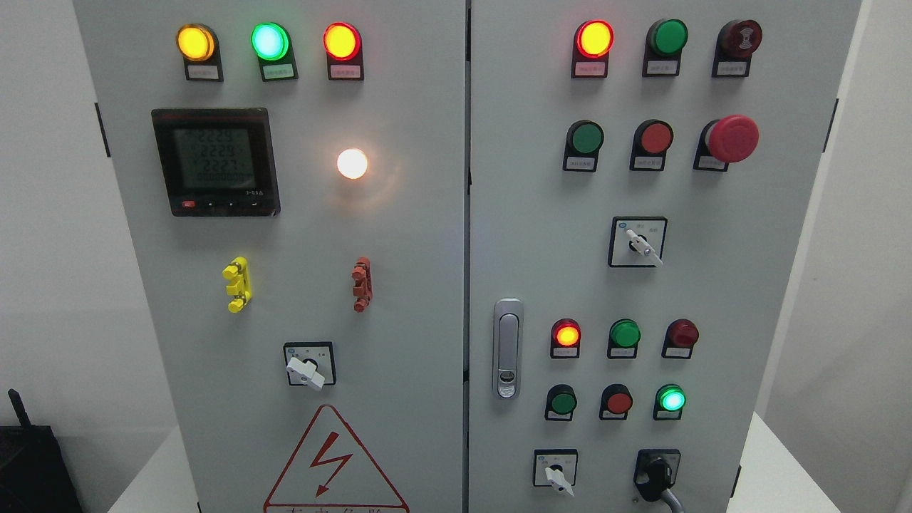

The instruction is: Trip black knob to open circuit

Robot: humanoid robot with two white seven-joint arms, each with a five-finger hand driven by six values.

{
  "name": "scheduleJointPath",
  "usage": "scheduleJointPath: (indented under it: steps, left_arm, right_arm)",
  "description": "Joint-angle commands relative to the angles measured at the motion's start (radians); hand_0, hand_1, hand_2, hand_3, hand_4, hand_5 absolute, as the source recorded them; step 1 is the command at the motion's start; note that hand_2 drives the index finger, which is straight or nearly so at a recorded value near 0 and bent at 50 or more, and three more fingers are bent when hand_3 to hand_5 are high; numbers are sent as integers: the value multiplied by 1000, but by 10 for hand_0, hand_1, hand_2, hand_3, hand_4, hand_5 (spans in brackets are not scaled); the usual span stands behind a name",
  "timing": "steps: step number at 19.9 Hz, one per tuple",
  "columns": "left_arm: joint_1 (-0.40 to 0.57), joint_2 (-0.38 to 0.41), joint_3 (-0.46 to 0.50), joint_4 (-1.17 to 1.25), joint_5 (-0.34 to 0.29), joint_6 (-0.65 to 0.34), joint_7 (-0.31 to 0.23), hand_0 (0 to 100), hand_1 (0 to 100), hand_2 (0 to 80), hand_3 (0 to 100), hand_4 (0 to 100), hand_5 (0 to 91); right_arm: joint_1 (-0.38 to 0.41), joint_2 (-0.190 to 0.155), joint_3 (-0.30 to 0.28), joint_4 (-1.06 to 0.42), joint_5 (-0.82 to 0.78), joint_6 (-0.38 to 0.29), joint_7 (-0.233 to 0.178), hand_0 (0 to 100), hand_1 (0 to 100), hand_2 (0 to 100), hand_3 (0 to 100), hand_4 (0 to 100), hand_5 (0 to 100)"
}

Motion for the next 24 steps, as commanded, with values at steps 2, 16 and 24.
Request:
scheduleJointPath:
  steps: [2,16,24]
  left_arm:
    - [0,0,0,-25,0,0,0,120,389,0,0,0,0]
    - [0,0,0,-25,0,0,0,120,389,0,0,0,0]
    - [0,0,0,-25,0,0,0,120,389,0,0,0,0]
  right_arm:
    - [0,-8,9,0,1,2,-1,0,0,73,1000,996,964]
    - [0,-11,-18,0,-3,0,-1,0,0,75,1000,995,963]
    - [0,-23,-25,0,-6,0,-1,0,0,76,1000,994,963]
